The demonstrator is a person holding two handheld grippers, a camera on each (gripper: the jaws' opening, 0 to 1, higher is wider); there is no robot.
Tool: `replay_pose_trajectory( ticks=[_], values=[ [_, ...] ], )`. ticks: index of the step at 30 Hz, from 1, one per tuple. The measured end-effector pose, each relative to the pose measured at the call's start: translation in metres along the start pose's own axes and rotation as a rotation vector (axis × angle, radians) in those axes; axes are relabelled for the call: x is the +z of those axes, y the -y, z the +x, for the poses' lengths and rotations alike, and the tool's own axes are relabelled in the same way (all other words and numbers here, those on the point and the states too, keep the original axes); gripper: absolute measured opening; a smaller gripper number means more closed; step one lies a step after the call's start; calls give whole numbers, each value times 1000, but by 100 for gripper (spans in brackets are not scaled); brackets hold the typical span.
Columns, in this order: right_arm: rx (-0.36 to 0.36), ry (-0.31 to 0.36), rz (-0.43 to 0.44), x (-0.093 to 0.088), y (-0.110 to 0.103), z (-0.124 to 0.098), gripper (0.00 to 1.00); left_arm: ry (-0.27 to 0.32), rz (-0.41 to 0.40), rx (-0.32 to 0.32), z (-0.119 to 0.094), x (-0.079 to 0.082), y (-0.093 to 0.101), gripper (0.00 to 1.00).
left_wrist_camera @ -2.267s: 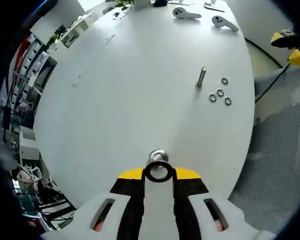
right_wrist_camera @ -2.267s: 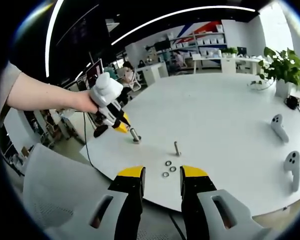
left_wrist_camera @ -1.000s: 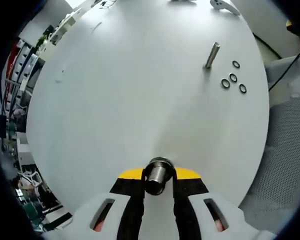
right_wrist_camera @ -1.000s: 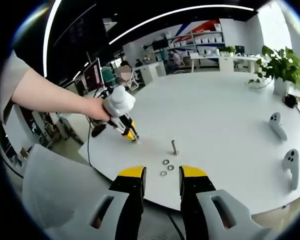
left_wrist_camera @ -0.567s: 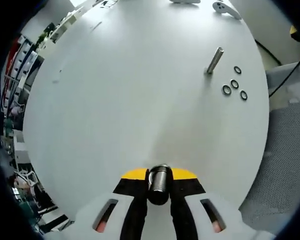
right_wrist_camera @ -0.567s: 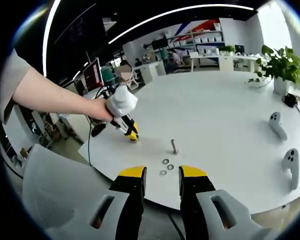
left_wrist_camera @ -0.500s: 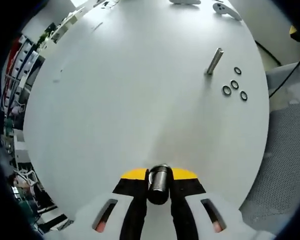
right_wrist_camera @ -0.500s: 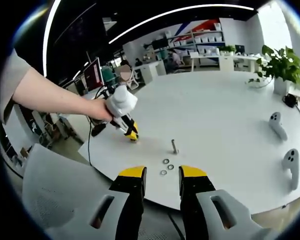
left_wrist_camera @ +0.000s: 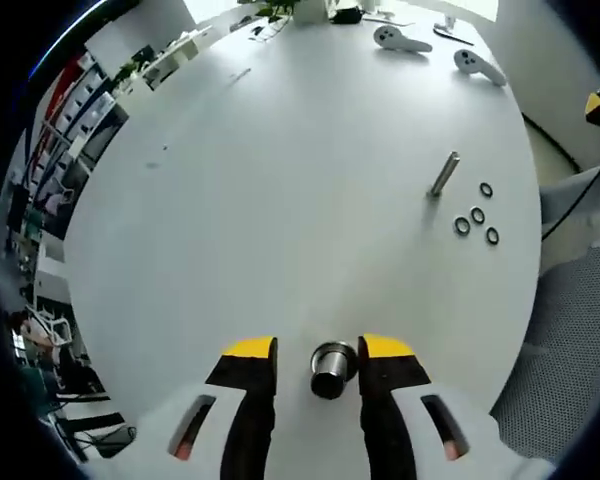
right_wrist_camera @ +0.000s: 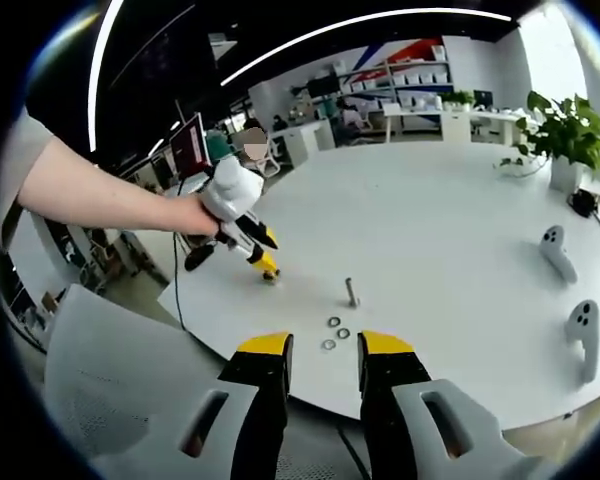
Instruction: Place the washer onto the threaded stud by aligning its center hole with the stud, sliding it down to the base, and recovering from edge contact or off-axis alignment until the washer reaches the visible bottom stop.
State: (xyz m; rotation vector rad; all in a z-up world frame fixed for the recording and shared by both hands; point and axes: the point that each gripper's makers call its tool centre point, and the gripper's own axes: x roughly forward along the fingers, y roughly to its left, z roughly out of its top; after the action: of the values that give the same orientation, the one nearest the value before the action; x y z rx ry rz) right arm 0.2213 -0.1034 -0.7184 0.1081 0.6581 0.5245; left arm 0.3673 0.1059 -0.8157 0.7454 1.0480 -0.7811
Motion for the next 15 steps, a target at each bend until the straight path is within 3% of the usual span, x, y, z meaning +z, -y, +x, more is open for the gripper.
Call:
replay_pose_trajectory(
  ticks=[4,8,12,15],
  values=[
    [6,3,-3,0,-1,0,28,72,-77,21,-16,6,0,32],
    [13,5,-6,1,-3,1,28,232,-233,27,-40,17,6,33],
    [16,6,-8,1,-4,1,28,289,-267,64,-57,10,11,33],
    [12,6,-2,1,-3,1,28,312,-324,41,-64,3,22,34]
  ],
)
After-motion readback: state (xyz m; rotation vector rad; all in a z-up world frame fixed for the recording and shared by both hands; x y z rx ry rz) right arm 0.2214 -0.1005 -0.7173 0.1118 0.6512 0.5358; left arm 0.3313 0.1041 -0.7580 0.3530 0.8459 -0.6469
